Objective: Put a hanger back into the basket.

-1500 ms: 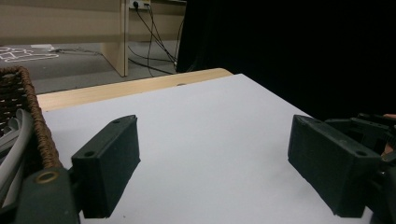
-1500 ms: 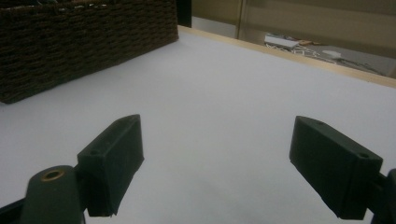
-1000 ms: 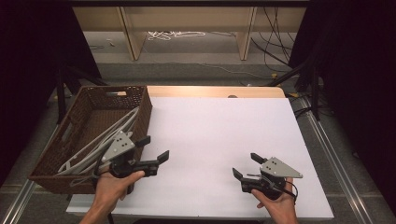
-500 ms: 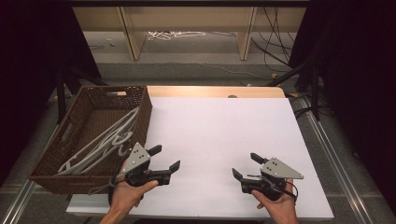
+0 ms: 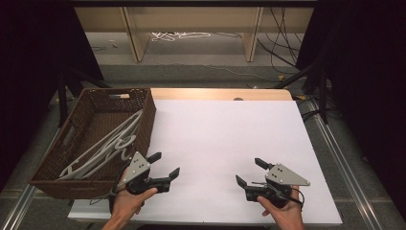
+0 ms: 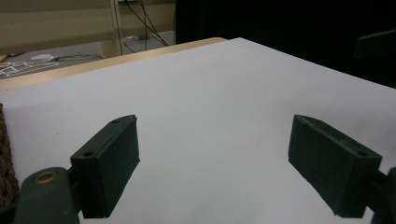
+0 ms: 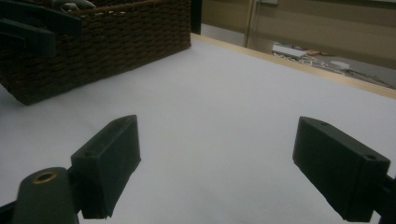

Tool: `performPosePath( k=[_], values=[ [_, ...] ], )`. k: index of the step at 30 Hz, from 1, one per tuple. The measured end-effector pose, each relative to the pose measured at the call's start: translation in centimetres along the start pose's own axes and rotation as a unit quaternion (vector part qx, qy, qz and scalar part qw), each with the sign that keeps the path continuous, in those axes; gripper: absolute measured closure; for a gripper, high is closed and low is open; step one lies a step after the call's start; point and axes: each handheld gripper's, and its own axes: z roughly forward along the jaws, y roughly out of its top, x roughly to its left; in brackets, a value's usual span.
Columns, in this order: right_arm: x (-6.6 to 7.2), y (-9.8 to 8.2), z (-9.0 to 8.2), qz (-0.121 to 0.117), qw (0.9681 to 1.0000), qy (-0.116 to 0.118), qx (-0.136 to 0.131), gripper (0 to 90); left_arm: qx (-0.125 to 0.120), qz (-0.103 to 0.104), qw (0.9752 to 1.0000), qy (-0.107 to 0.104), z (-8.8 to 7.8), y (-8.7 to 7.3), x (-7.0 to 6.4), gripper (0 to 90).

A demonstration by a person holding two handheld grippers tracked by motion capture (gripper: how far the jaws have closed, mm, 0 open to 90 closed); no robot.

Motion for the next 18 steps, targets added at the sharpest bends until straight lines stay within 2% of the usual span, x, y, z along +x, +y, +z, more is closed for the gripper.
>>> performPosePath(
  k=[1,3,6,7,9,10,13,15,16,18],
  values=[
    [0.2,0.0,-0.1,0.011,0.9999,0.005,0.005,15.8,-0.002,0.002,1.0,0.003,-0.1,-0.1,0.1,16.1],
    [0.3,0.1,-0.2,-0.001,1.0,0.002,-0.006,15.8,-0.005,0.011,0.9999,0.0,-0.3,-0.2,0.2,16.2],
    [0.4,0.0,-0.3,0.002,1.0,0.007,0.0,15.8,-0.005,0.029,0.9995,0.007,-0.6,-0.3,0.3,16.2],
    [0.4,0.0,-0.2,0.005,0.9999,0.013,-0.004,15.8,-0.004,0.025,0.9996,0.009,-0.8,-0.3,0.3,16.2],
    [0.4,0.0,-0.3,0.001,1.0,0.008,0.001,15.8,-0.009,0.018,0.9997,0.013,-1.0,-0.3,0.5,16.2],
    [0.4,0.0,-0.3,0.002,1.0,0.008,-0.001,15.8,-0.009,0.024,0.9996,0.016,-1.1,-0.3,0.6,16.2],
    [0.4,0.0,-0.2,0.003,1.0,0.009,-0.003,15.8,-0.012,0.017,0.9996,0.018,-1.3,-0.2,0.8,16.2],
    [0.5,0.0,-0.3,0.011,0.9998,0.012,0.007,15.8,-0.009,0.016,0.9997,0.017,-1.2,-0.3,0.8,16.2],
    [0.5,0.0,-0.1,0.013,0.9998,0.016,-0.002,15.8,-0.011,0.016,0.9997,0.012,-1.1,-0.3,0.8,16.2],
    [0.5,0.0,-0.2,0.012,0.9998,0.014,0.002,15.8,-0.008,0.012,0.9998,0.01,-1.1,-0.3,0.6,16.2]
  ],
)
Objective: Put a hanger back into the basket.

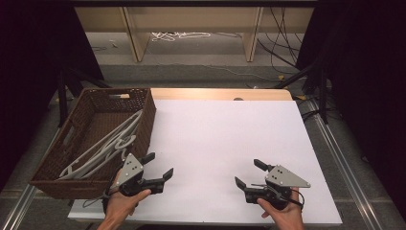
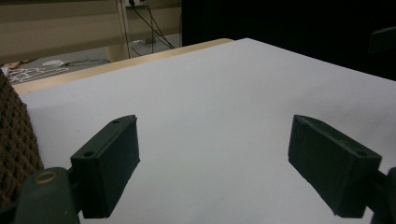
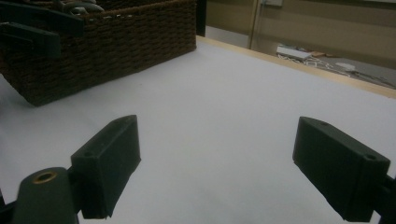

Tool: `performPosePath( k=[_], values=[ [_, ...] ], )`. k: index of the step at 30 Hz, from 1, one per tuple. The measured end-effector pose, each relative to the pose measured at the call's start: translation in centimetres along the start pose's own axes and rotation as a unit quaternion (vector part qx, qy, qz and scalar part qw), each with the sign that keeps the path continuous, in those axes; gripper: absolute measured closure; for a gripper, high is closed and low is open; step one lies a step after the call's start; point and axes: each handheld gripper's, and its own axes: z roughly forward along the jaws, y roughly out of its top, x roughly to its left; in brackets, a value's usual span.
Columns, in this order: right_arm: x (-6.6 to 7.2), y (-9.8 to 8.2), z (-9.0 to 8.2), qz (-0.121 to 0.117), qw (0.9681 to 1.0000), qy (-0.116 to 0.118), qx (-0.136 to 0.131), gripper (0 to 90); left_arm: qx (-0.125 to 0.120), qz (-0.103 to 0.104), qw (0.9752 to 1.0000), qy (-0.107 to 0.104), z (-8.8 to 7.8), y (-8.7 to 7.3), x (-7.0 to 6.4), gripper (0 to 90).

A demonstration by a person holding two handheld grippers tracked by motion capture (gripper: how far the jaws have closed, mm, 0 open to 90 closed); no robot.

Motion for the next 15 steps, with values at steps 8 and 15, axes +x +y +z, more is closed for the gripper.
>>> performPosePath(
  k=[8,15],
  values=[
    [0.0,0.01,0.04,-0.002,1.0,0.0,0.002,15.8,0.002,0.006,1.0,0.0,0.05,0.03,-0.11,16.2],
    [-0.08,0.02,0.04,-0.003,1.0,-0.001,0.001,15.8,0.007,0.015,0.9999,-0.003,0.15,-0.02,-0.16,16.2]
  ],
)
